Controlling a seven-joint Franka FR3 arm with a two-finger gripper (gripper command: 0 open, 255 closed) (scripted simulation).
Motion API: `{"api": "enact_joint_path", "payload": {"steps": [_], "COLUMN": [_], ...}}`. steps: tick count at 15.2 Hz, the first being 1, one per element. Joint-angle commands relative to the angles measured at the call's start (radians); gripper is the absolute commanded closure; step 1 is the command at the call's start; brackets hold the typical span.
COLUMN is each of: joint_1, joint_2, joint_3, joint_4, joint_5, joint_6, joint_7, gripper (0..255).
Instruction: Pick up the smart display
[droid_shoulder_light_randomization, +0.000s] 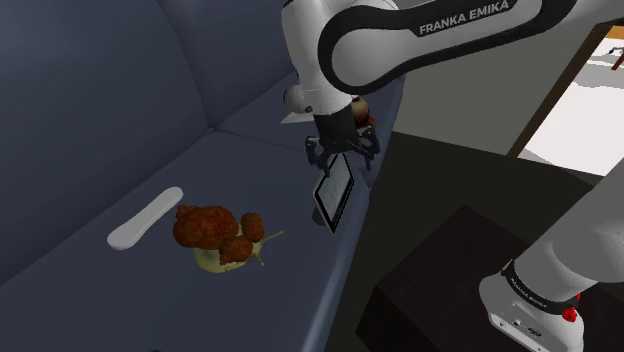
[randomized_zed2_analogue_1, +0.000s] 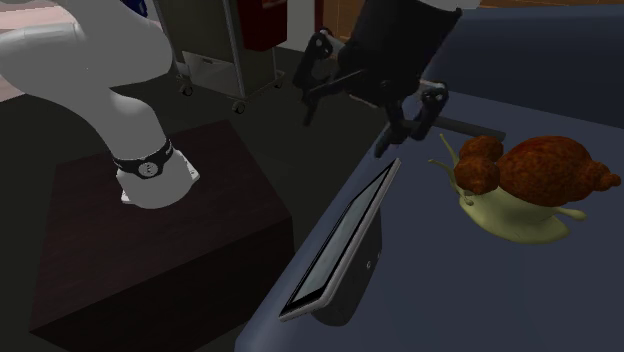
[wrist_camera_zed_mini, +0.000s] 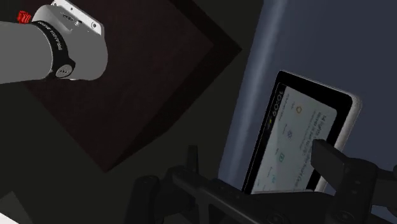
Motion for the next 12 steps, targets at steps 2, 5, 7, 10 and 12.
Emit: {"api": "enact_joint_path", "payload": {"steps": [2, 5, 7, 10, 12], "joint_1": [0.038, 0.084, 0.085, 0.085, 0.087], "joint_2": [0.175, 0.289, 0.295, 0.307, 0.319], "joint_3": [0.011, -0.008, -0.010, -0.014, -0.017], "joint_4": [0.124, 0.219, 0.200, 0.173, 0.152], "joint_5": [-0.066, -0.102, -0.106, -0.114, -0.121], "joint_6": [-0.019, -0.040, -0.015, 0.021, 0.051], "joint_7": [0.171, 0.268, 0.270, 0.275, 0.279], "gripper": [0, 0, 0, 0, 0]}}
